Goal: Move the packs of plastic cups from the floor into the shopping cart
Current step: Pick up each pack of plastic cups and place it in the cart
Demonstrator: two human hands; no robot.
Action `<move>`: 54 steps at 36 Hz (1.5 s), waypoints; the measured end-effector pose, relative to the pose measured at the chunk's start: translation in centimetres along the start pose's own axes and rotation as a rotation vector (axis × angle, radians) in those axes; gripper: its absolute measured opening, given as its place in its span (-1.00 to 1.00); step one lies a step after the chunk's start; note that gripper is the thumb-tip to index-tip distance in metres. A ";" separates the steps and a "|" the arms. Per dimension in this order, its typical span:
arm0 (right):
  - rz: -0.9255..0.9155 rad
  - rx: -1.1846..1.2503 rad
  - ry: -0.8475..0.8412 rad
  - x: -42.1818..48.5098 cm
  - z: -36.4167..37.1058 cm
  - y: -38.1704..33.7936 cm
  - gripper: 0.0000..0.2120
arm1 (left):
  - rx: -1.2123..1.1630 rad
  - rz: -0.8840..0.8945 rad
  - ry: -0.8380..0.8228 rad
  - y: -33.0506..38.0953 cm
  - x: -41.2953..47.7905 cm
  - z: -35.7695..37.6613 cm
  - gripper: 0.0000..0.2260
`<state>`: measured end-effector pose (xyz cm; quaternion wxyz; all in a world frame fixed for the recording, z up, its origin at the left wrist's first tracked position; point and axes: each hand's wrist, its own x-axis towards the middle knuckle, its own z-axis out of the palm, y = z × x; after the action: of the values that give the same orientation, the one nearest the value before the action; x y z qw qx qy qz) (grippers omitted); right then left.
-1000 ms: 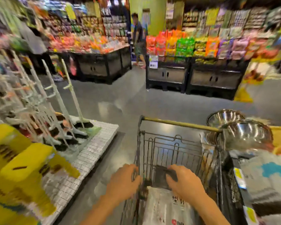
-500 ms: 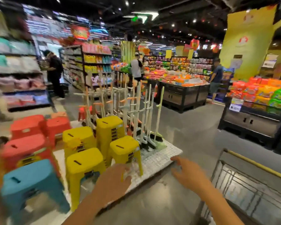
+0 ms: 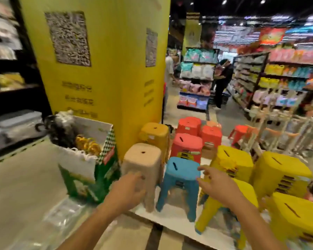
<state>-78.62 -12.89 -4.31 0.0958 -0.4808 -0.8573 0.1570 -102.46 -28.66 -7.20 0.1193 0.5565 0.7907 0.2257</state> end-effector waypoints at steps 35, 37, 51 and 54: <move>-1.073 -0.100 -0.525 22.3 29.5 -46.7 -0.52 | -0.049 -1.047 0.456 -38.3 -8.3 -11.1 -0.64; -1.067 -0.110 -0.530 23.2 31.0 -48.9 -0.52 | -0.049 -1.046 0.445 -41.4 -7.8 -11.6 -0.64; -0.993 -0.169 -0.692 28.4 45.0 -56.9 -0.51 | -0.222 -1.179 0.447 -57.1 -5.6 -8.6 -0.62; -0.974 -0.177 -0.762 29.6 50.6 -57.6 -0.48 | -0.264 -1.228 0.471 -60.8 -6.0 -5.4 -0.60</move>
<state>-155.70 -24.73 -30.28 -0.1963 0.0489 -0.9618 0.1843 -152.97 -52.38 -32.70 0.1173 -0.0778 0.9344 0.3273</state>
